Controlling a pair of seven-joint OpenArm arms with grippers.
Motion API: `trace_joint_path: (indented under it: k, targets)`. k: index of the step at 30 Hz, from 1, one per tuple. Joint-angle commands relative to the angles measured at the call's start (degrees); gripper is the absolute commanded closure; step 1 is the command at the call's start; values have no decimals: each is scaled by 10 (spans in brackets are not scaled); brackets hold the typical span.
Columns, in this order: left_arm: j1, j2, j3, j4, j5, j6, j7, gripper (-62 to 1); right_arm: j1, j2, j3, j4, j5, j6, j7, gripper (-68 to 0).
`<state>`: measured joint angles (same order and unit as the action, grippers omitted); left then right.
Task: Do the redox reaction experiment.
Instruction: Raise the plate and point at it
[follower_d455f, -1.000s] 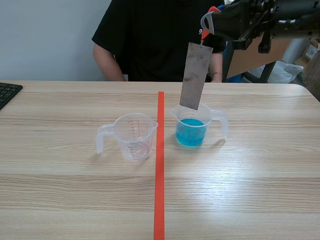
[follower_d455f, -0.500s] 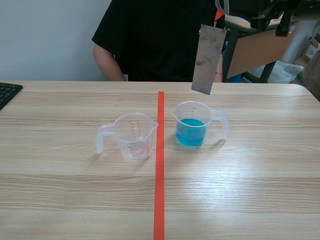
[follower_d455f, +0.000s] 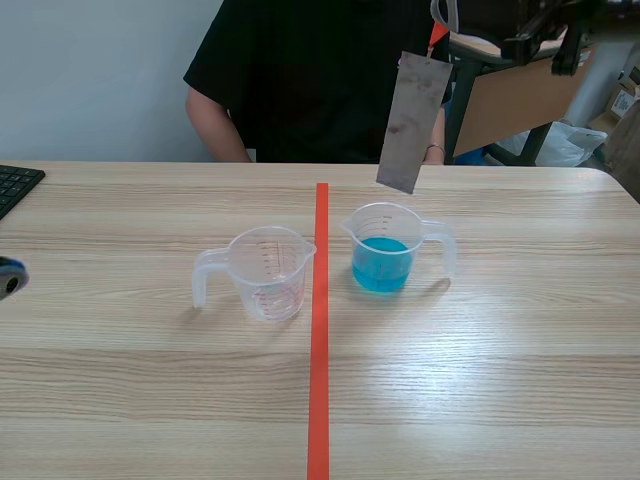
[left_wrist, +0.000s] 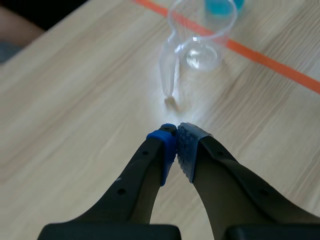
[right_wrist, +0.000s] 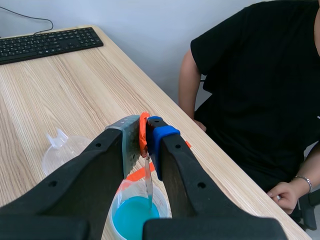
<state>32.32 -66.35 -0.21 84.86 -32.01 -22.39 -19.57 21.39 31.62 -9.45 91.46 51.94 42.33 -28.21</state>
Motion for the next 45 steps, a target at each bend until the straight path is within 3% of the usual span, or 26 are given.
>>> trace_joint_path:
  k: [1,8,17,21,33,45]
  targets:
    - [-38,6,26,14,0,0,0,-40,13,6,5,7,9,4,5,-16]
    - [-236,37,173,22,4,2,57,-40,9,6,5,7,10,4,4,-16]
    - [-419,153,311,15,79,39,142,-40,8,5,5,7,11,4,4,-16]
    - [-477,210,343,-15,88,52,184,-40,8,5,5,7,12,4,4,-16]
    - [-608,386,401,-203,187,51,196,-40,8,5,5,7,12,4,4,-16]
    - [-665,503,420,-325,242,51,189,-40,8,4,5,7,12,4,4,-16]
